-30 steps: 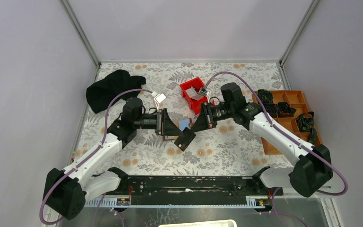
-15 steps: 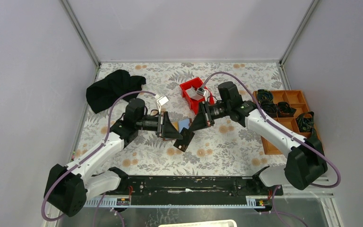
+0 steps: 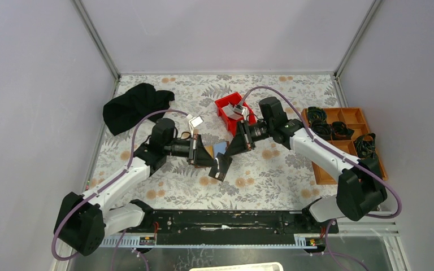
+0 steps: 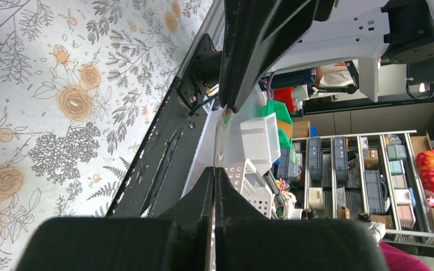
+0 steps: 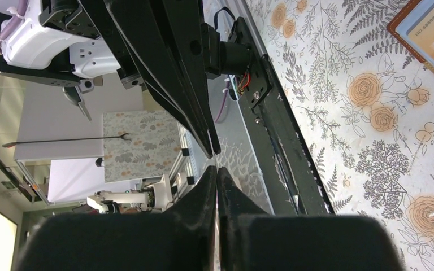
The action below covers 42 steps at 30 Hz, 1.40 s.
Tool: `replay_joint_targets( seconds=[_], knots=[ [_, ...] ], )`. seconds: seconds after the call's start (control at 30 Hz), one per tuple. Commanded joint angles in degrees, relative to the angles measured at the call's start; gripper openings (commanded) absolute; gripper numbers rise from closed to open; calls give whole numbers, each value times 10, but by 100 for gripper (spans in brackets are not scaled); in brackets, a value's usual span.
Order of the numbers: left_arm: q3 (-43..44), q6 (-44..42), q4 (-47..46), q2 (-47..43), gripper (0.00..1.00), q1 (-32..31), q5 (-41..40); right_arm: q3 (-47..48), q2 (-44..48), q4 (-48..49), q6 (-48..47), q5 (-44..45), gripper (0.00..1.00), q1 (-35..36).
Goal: Put the credit cards into the card holder
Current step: Pick up the credit card from the storage box, then insert the credit card into the card holder.
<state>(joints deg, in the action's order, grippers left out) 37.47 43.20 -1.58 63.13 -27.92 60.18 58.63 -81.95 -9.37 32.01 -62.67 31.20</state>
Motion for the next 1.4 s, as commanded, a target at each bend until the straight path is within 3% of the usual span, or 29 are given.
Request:
replay_joint_targets(
  seconds=[0.0,0.17,0.47,0.6,0.97,1.37],
  knots=[
    [-12,-2,-22,5,0,-3,-30,21,0,25,7,-8,12,-8],
    [-21,-20,21,-3,0,-3,-148,45,2,-42,-46,51,39,-17],
    [-73,30,19,-29,0,-3,-350,68,3,-94,-89,197,43,-19],
    [-108,59,-25,-20,0,-3,-404,74,-4,-101,-102,265,33,-8],
    [-146,70,-147,53,0,-2,-421,89,-86,-119,-121,430,1,63],
    [-121,51,-205,137,0,22,-403,133,-181,-124,-119,517,0,105]
  ],
)
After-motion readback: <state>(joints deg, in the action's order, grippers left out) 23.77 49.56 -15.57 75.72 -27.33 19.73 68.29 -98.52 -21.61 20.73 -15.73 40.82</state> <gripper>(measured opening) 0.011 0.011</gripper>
